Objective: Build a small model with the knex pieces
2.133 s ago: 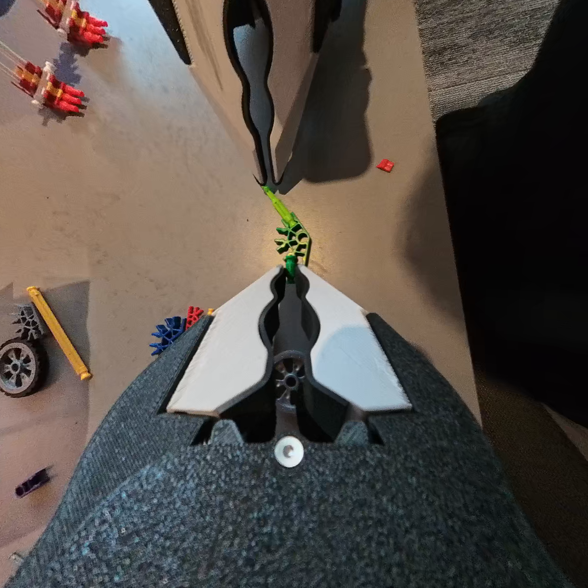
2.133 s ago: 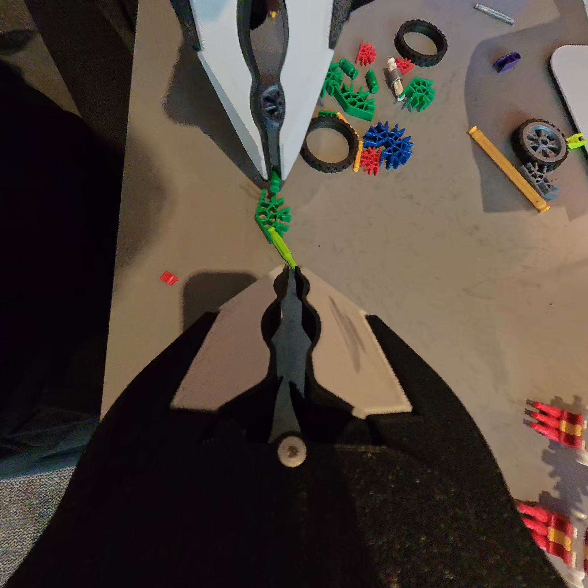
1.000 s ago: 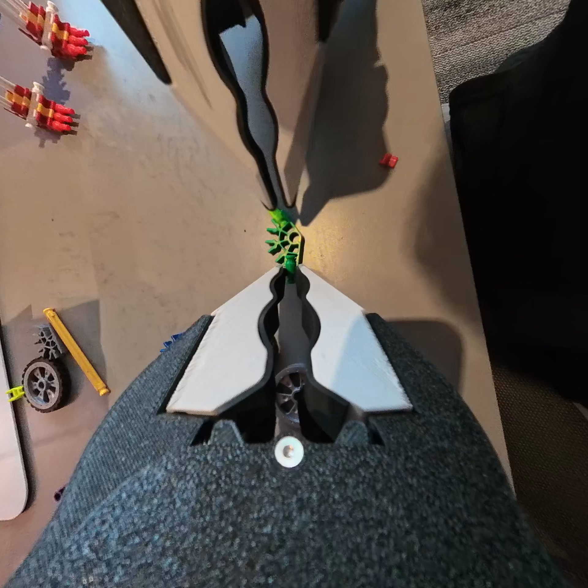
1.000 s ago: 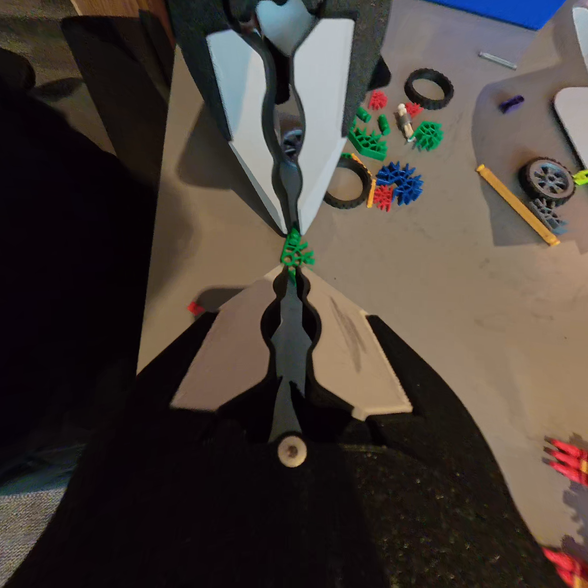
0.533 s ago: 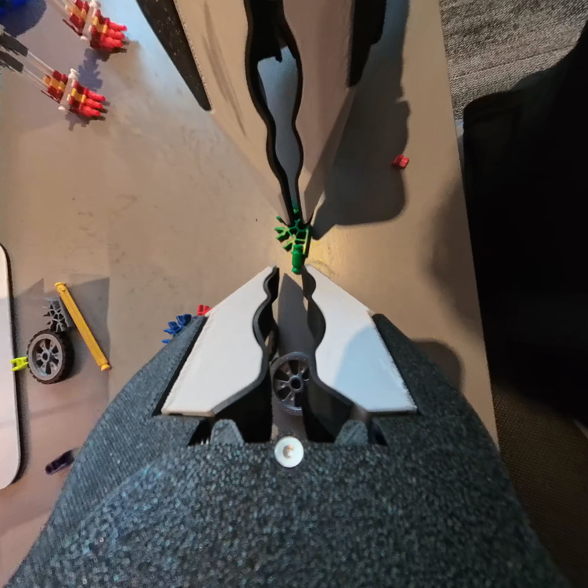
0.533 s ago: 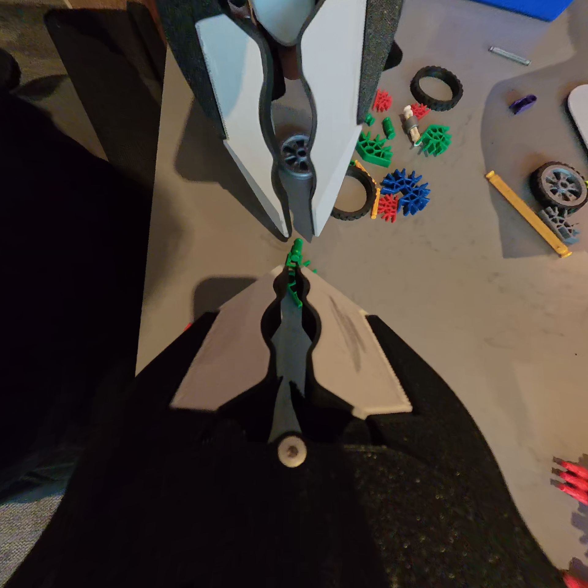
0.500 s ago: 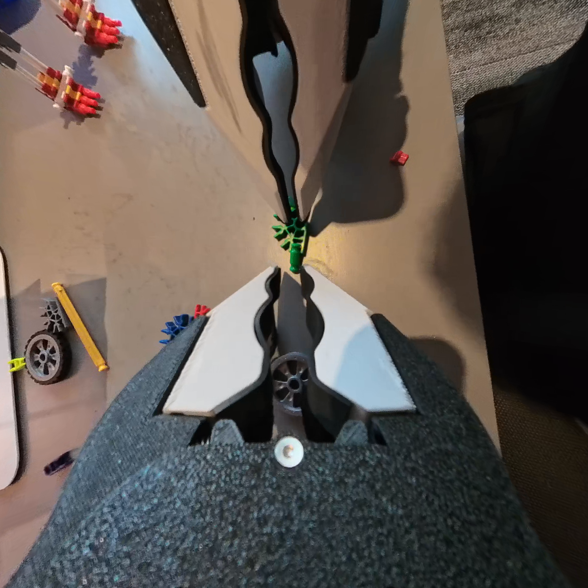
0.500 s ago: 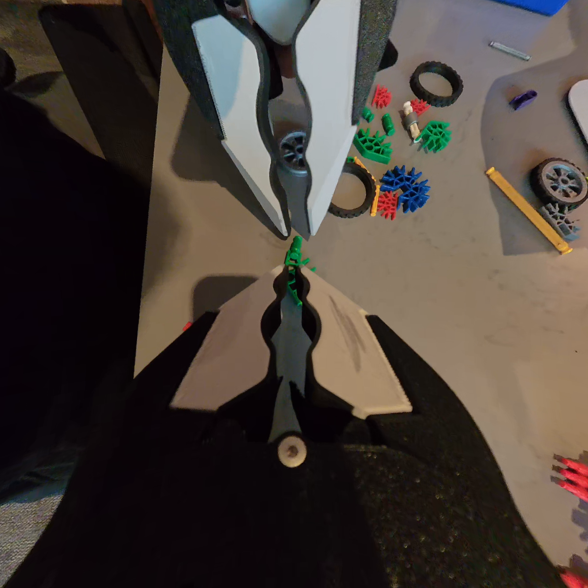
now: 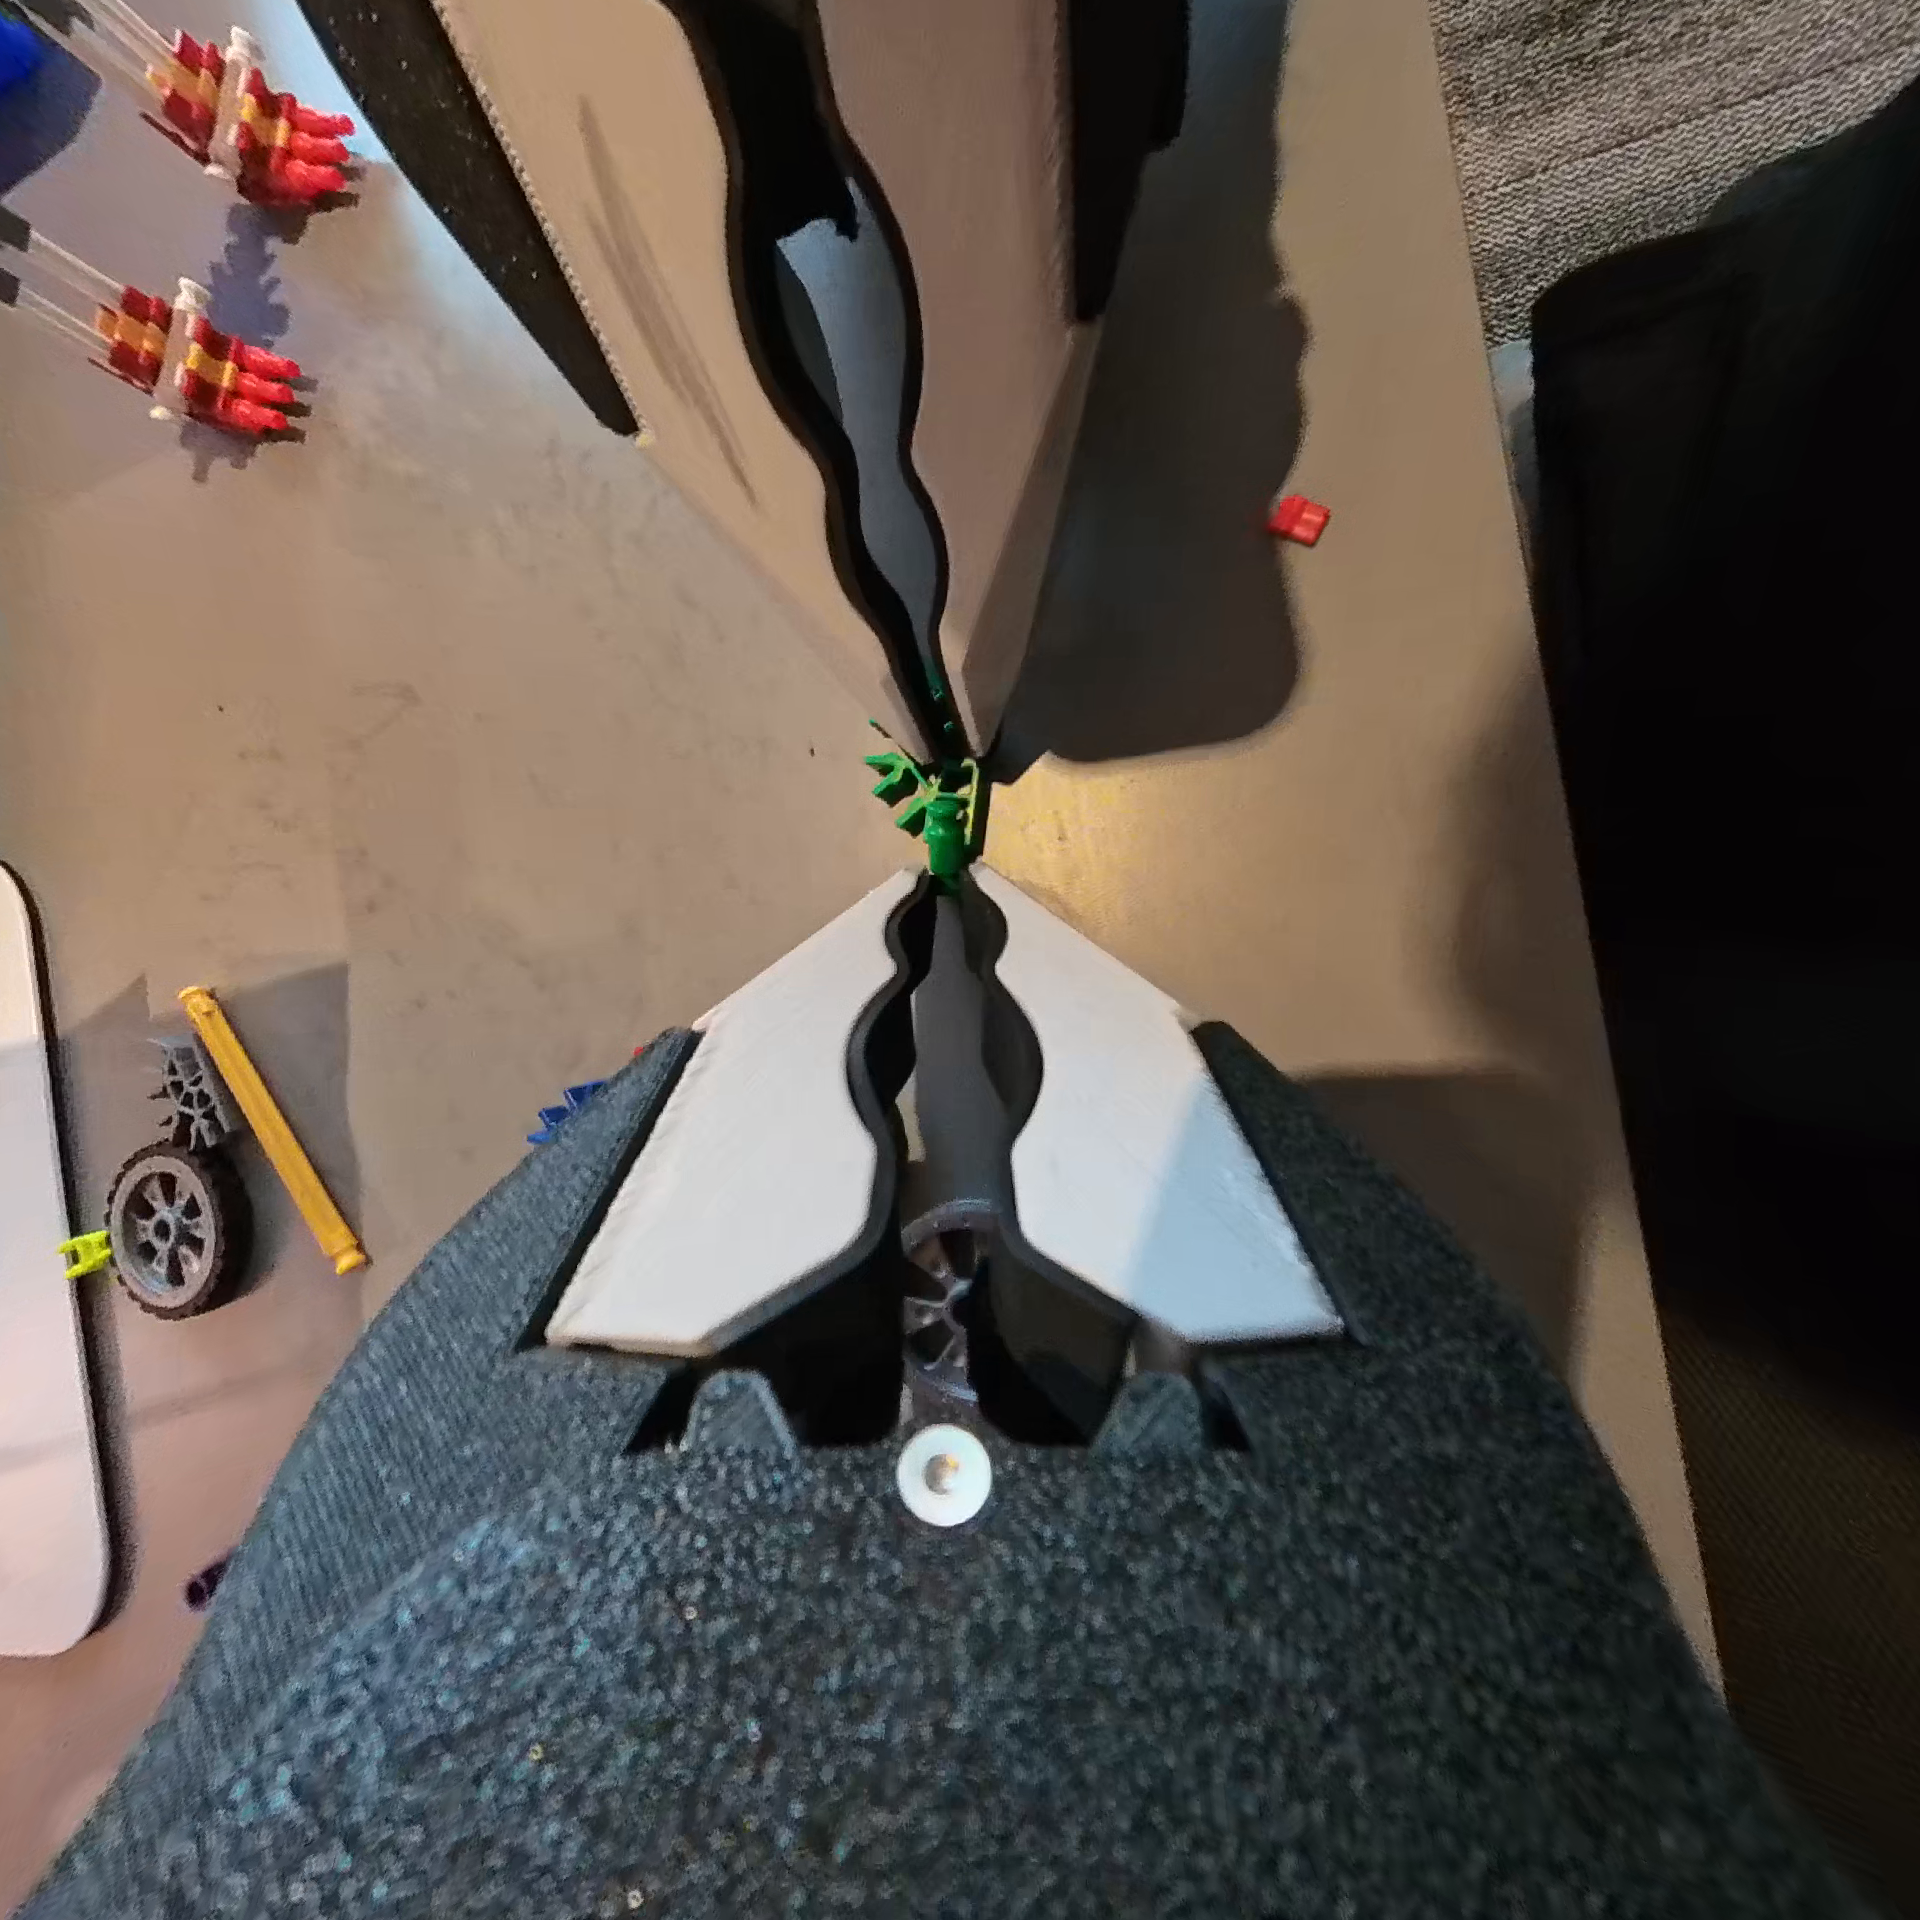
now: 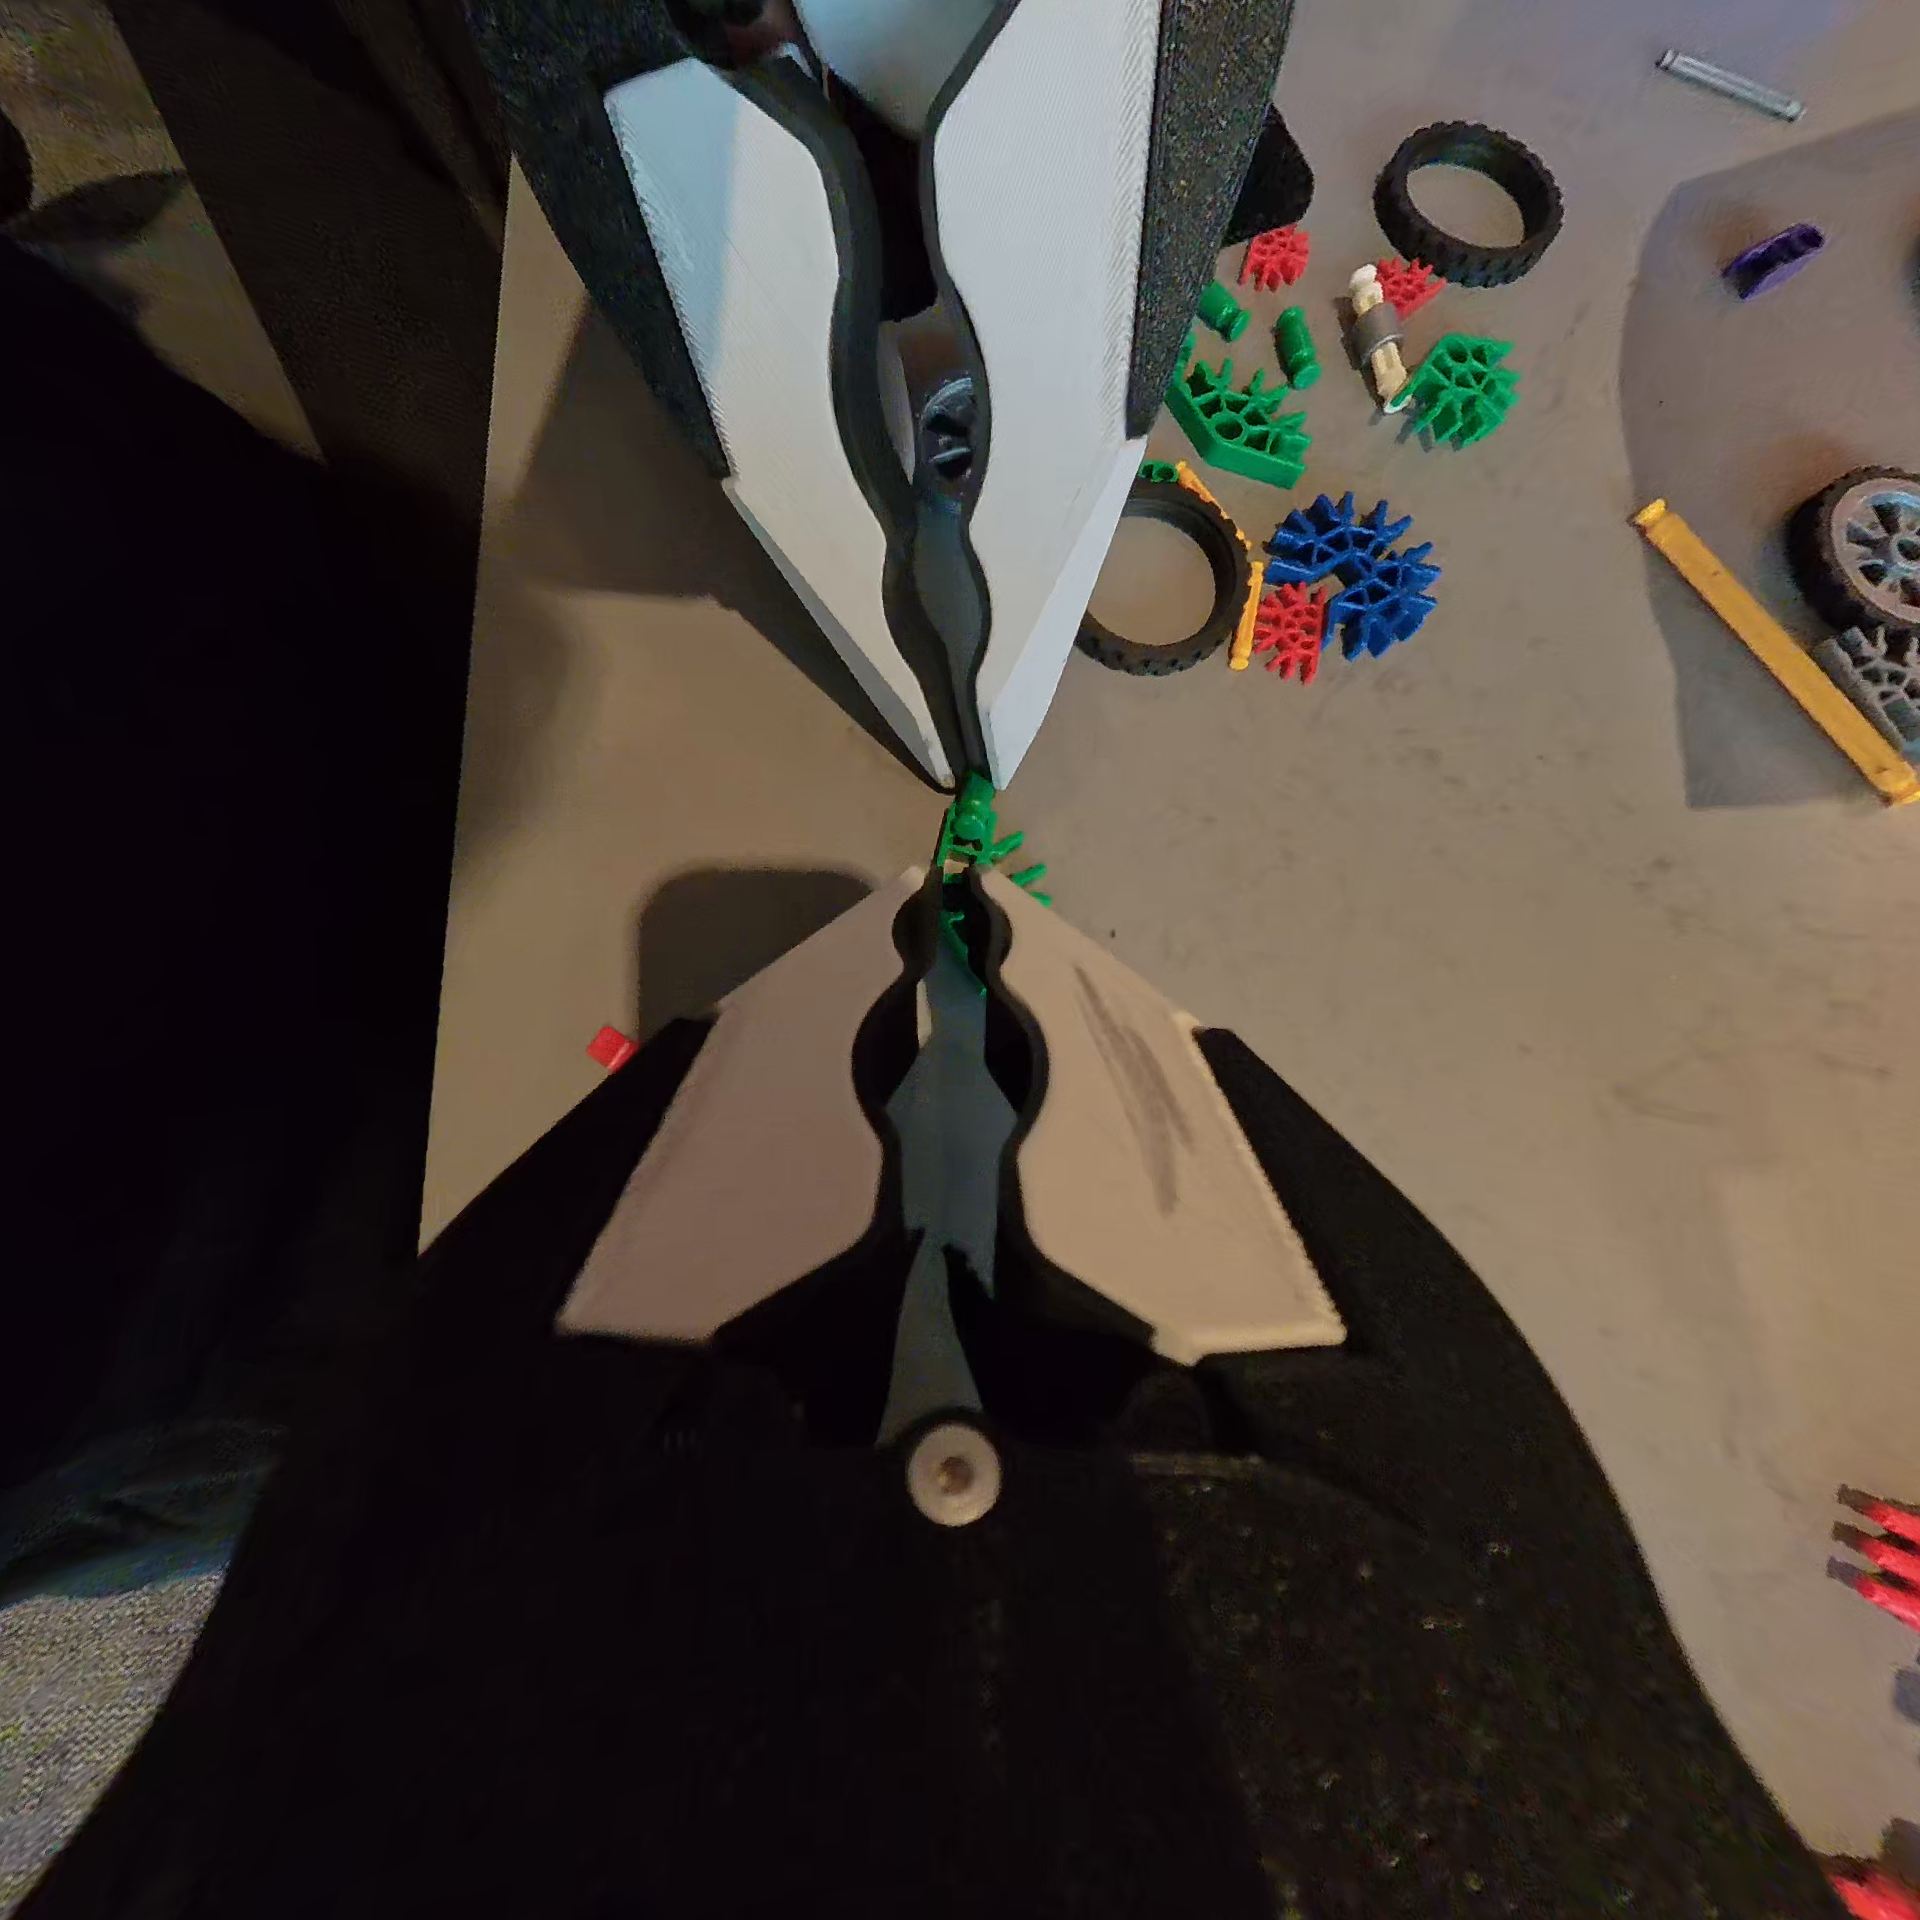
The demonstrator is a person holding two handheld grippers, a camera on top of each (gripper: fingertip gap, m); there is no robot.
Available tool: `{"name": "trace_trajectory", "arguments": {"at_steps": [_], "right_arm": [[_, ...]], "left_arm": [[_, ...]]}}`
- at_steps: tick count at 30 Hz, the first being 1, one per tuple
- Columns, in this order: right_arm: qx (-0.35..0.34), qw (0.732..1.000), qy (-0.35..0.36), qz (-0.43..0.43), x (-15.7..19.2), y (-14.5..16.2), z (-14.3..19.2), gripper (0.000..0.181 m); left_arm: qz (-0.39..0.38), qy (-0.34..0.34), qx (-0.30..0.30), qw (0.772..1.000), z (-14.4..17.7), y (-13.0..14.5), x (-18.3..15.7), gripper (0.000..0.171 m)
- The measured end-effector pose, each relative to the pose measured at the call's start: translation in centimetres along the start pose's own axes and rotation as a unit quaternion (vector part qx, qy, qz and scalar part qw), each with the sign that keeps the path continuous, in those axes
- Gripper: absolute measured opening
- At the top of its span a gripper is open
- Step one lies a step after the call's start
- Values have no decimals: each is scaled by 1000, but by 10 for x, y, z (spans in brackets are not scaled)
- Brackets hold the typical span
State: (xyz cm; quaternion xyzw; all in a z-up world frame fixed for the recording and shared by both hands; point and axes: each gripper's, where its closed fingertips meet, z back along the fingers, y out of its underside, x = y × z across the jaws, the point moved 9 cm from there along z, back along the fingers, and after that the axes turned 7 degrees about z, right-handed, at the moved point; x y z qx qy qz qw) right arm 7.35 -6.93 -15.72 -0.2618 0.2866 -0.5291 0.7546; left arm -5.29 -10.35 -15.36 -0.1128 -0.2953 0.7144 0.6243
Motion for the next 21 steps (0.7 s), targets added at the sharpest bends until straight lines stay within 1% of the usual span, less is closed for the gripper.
{"name": "trace_trajectory", "arguments": {"at_steps": [5,8,11,14,21], "right_arm": [[-2,1000,-17,2,-3,7,7,3],[-20,1000,-17,-2,-4,4,14,3],[-14,1000,-9,4,-4,3,14,4],[-3,1000,0,-1,-5,8,14,4],[-9,1000,6,-9,-3,14,18,4]], "left_arm": [[-21,0,17,1000,-4,-9,-1,4],[-29,-5,25,999,-8,-15,-1,4],[-28,-8,29,999,-11,-19,0,4],[-25,-10,35,999,-12,-22,1,4],[-26,-14,53,998,-14,-28,2,2]]}}
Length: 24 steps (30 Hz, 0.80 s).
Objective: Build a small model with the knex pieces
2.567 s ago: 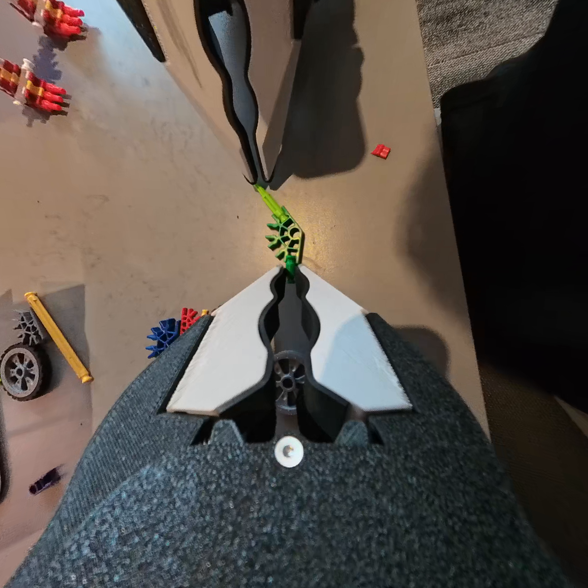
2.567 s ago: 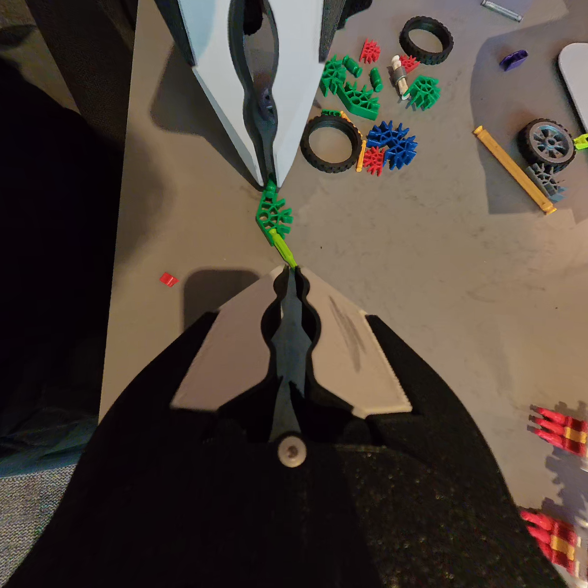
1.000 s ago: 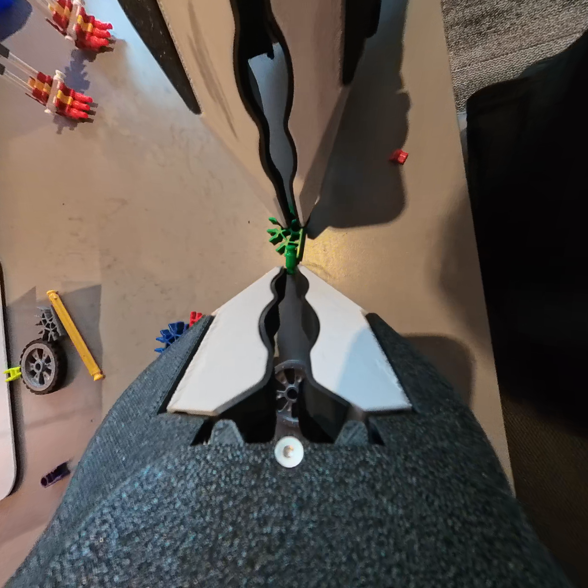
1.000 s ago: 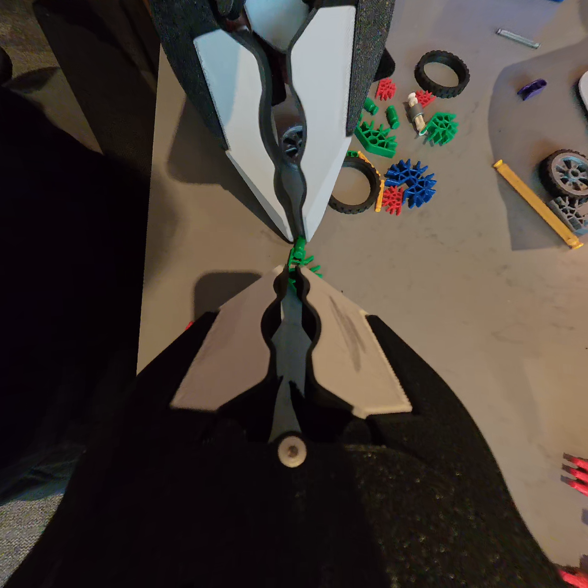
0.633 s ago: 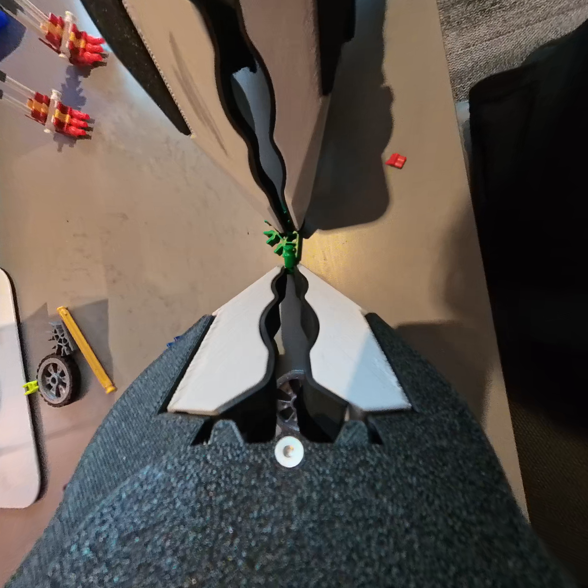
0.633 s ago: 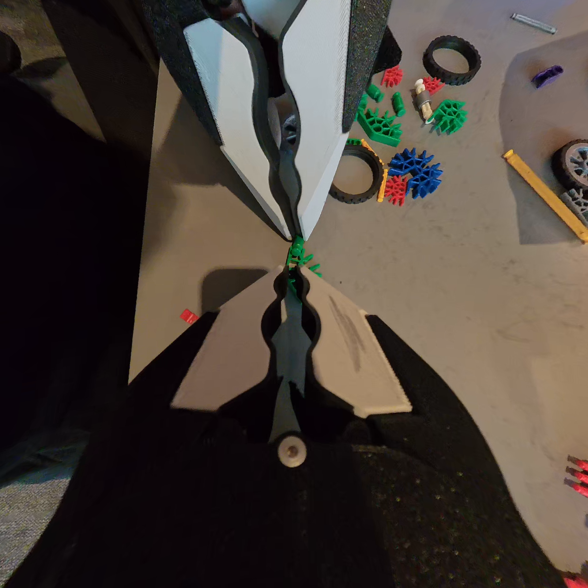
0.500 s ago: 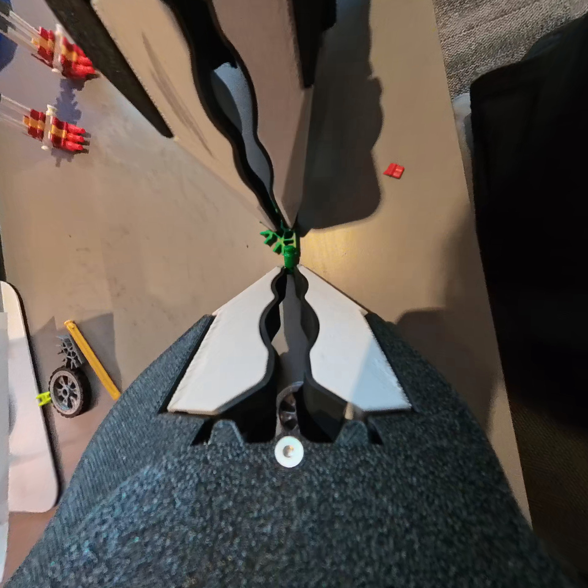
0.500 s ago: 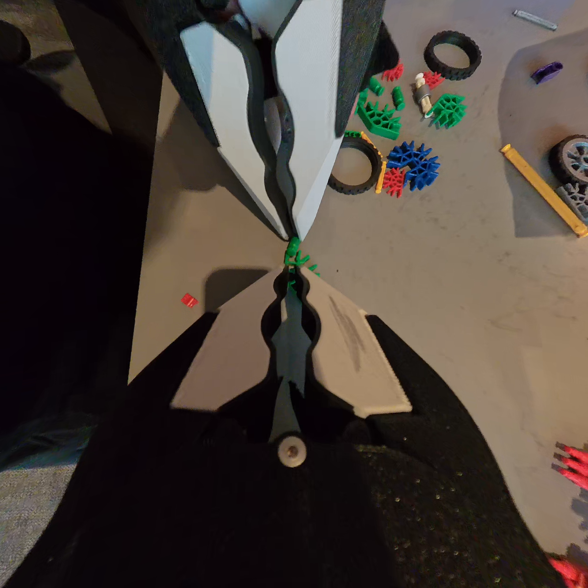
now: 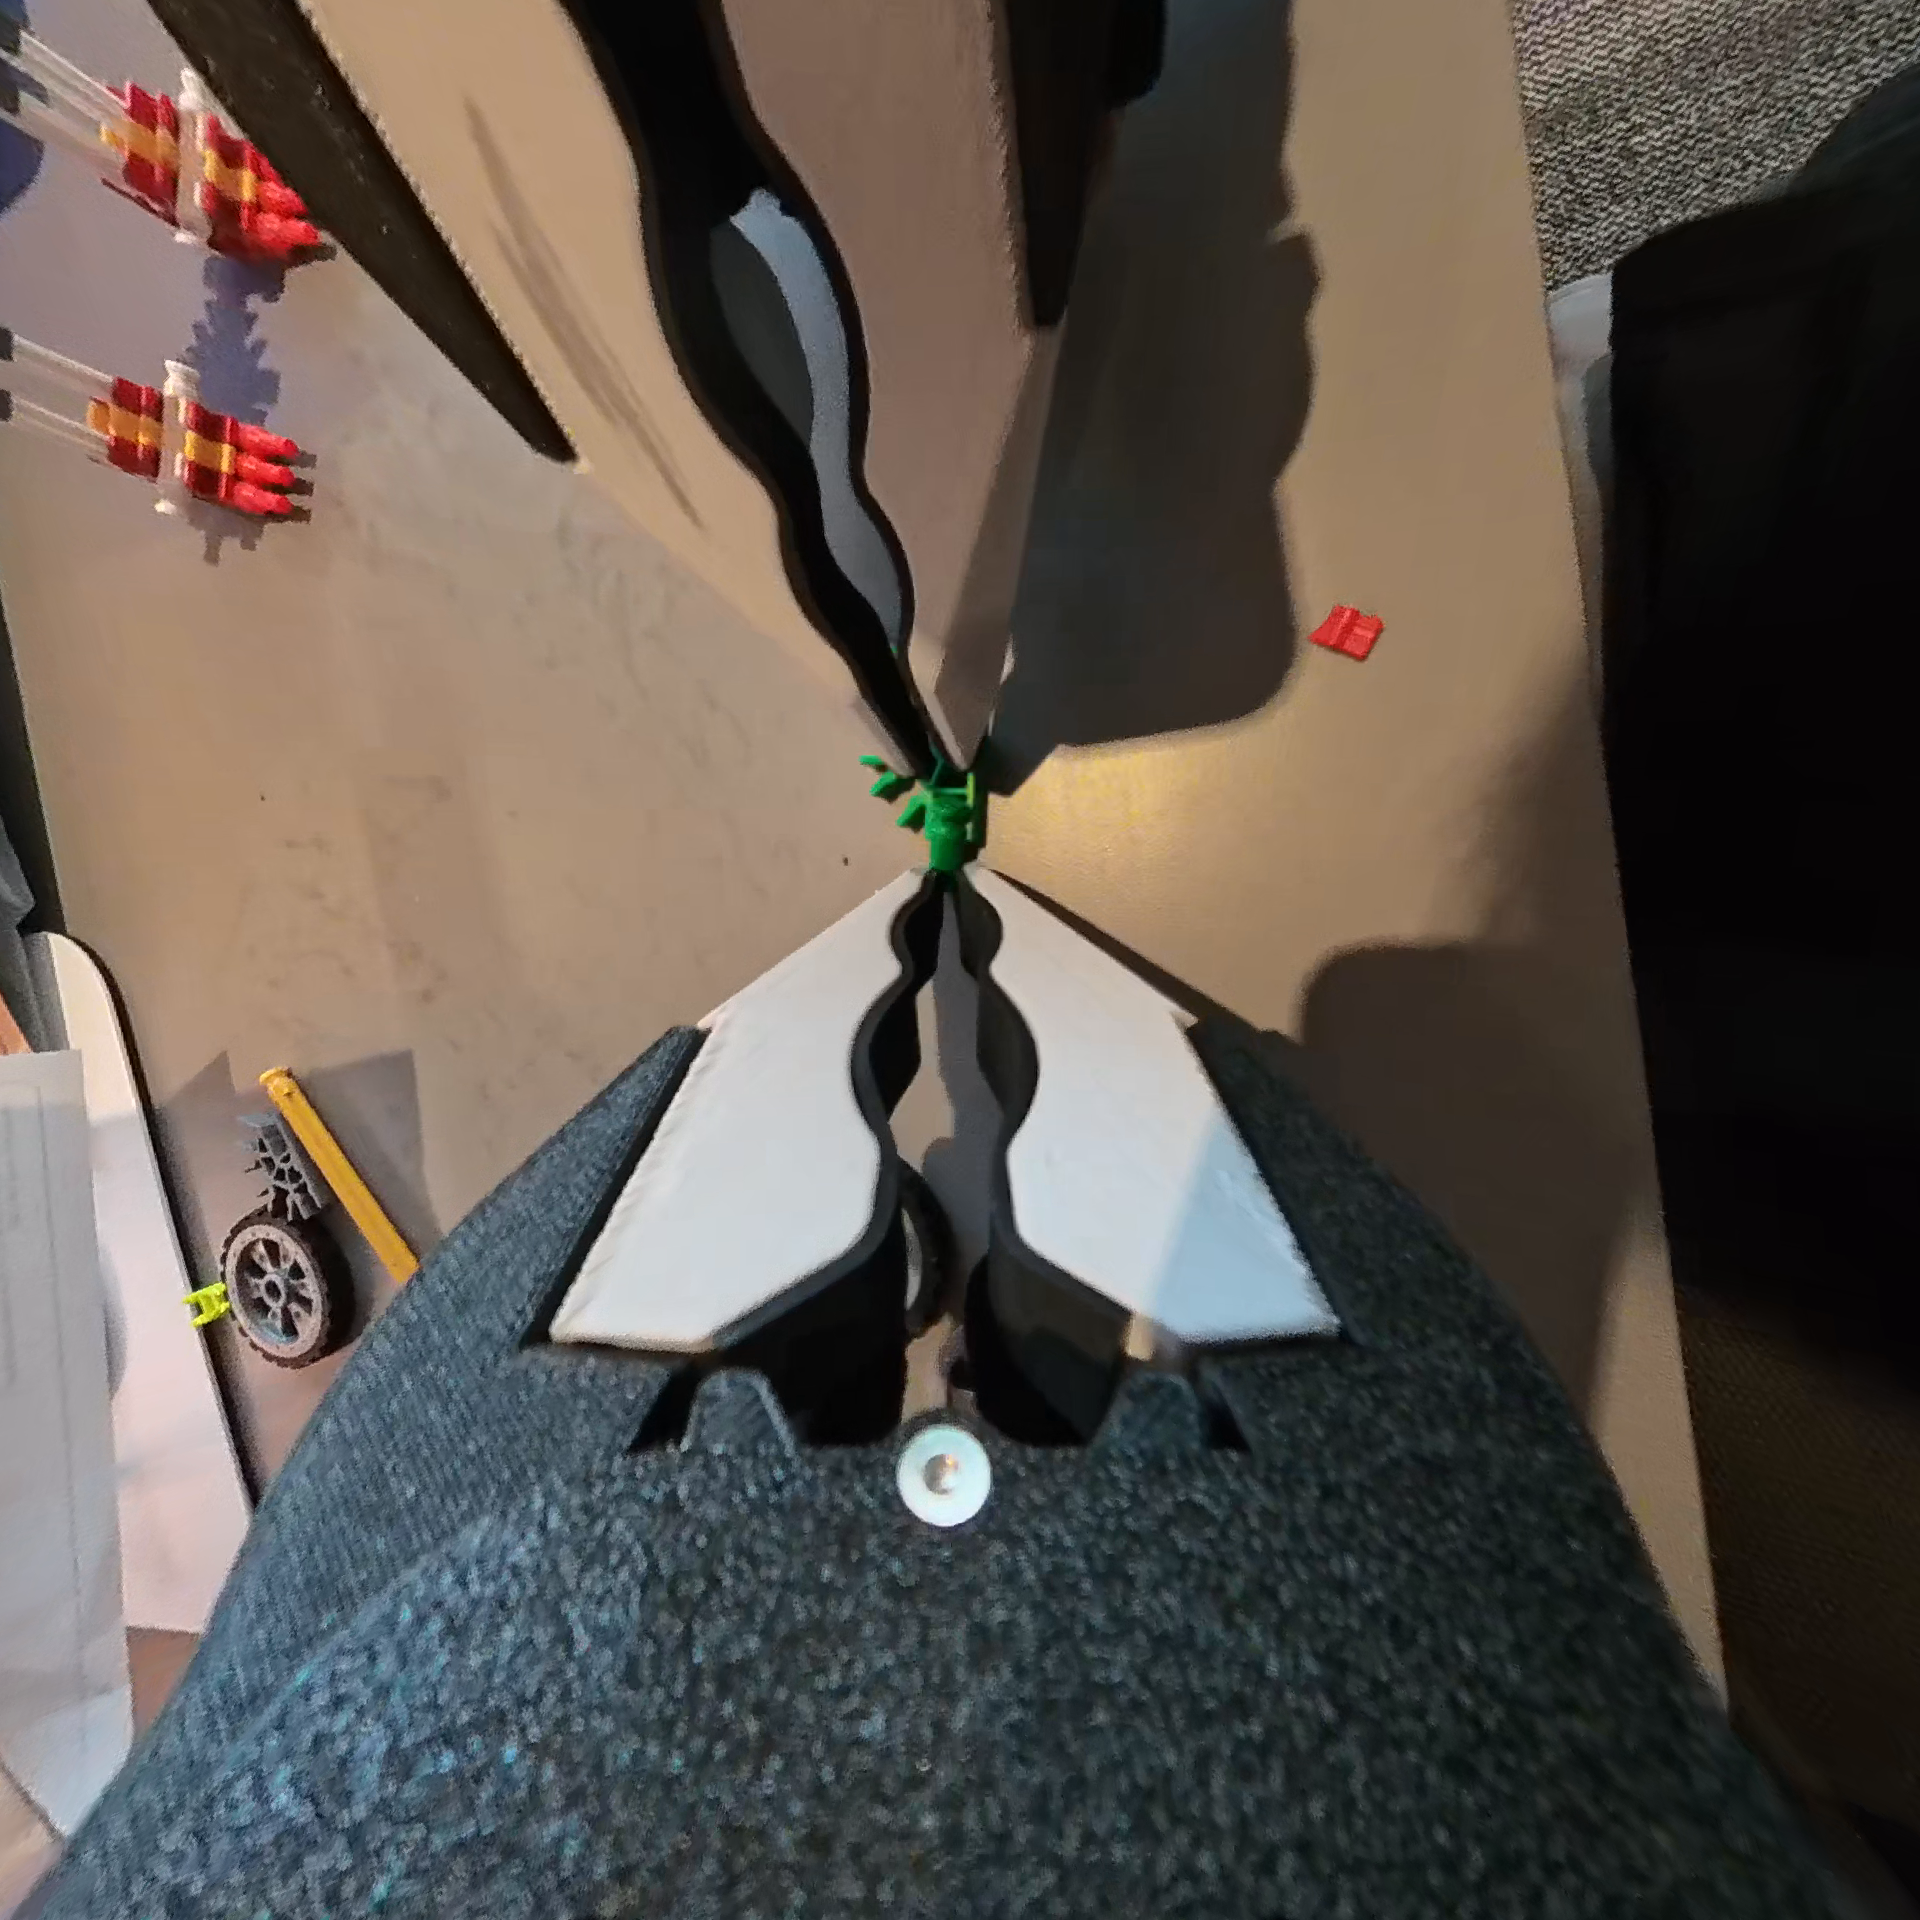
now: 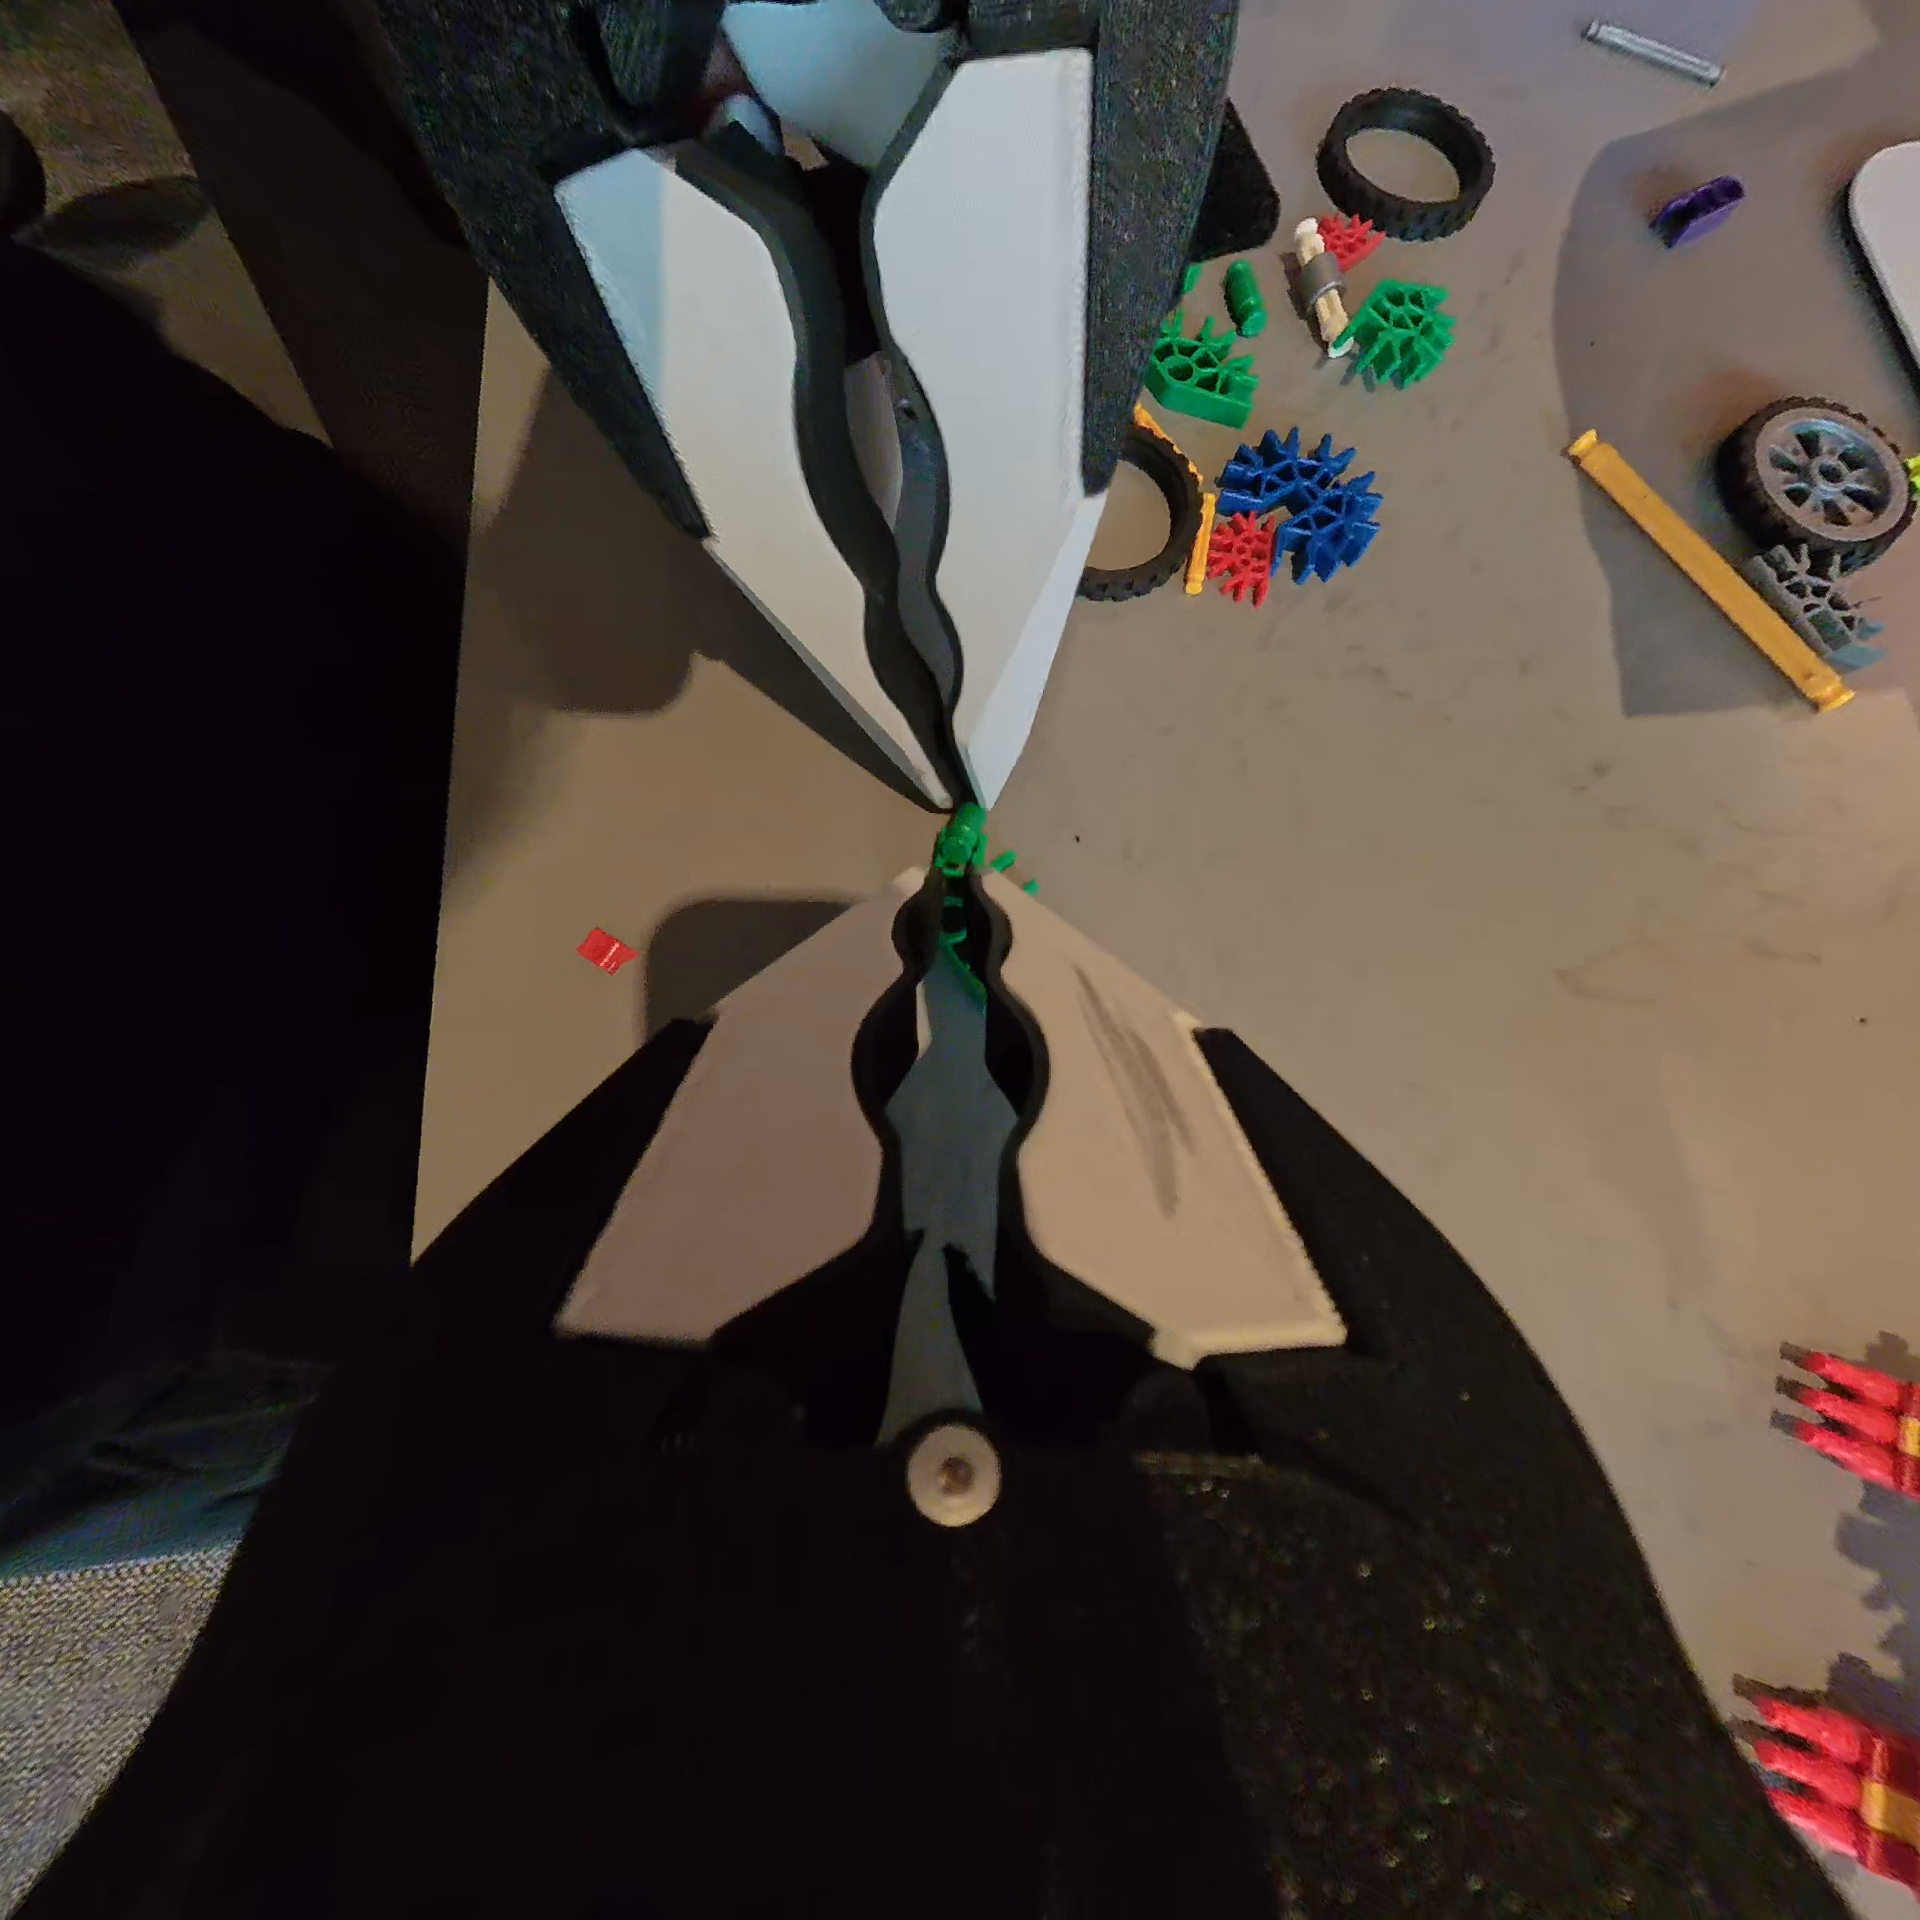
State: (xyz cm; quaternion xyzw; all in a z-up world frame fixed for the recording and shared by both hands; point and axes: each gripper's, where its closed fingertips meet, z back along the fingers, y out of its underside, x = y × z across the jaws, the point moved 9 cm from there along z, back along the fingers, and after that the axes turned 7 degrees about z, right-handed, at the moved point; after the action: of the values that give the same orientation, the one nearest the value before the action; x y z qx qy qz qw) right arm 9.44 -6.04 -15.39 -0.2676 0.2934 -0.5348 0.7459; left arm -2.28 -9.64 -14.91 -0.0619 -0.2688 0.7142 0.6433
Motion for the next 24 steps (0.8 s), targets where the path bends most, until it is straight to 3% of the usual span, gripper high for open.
{"name": "trace_trajectory", "arguments": {"at_steps": [11,18,24], "right_arm": [[-3,1000,13,11,1,-5,-3,3],[-1,1000,25,-5,0,5,4,3],[8,1000,24,-3,1,9,4,3]], "left_arm": [[-3,-5,6,1000,-2,-1,-1,0],[-17,-12,-6,1000,1,2,3,15],[-57,5,-20,998,-1,1,3,14]]}}
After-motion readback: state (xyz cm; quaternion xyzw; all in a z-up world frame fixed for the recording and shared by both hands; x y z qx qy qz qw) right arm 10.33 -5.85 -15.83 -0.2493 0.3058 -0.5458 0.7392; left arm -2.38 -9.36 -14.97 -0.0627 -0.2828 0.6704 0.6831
